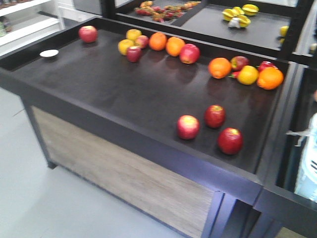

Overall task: Pick three apples into basket with both arms
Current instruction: 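Turn the base and approach the table holding the light-blue basket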

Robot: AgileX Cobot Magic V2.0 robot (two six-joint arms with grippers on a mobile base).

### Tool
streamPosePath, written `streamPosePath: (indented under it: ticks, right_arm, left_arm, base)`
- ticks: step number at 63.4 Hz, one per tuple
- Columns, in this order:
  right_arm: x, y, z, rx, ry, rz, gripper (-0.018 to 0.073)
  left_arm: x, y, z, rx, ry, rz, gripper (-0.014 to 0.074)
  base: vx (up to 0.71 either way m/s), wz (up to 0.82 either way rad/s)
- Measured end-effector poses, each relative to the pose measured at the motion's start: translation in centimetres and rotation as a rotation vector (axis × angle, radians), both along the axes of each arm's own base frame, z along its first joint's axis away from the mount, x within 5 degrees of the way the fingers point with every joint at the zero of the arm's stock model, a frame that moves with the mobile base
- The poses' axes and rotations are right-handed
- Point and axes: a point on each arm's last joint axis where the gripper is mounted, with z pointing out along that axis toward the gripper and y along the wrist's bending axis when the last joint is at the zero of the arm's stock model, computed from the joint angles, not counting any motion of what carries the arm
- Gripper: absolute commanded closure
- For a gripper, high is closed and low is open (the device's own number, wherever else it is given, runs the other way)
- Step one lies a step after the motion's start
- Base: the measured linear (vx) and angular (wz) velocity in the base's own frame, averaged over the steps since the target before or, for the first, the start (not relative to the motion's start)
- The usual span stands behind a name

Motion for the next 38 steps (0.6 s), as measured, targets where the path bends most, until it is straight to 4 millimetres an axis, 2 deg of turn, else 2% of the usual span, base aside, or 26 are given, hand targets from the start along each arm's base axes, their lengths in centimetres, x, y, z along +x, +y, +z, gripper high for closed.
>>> streamPosePath:
  ticks: [38]
  right_arm:
    - [0.00, 0.00, 0.00, 0.000, 0.000, 0.000, 0.0568]
  left_arm:
    - [0.00, 0.00, 0.00, 0.000, 0.000, 0.000, 0.0603]
  base:
    - [0.05, -0.42]
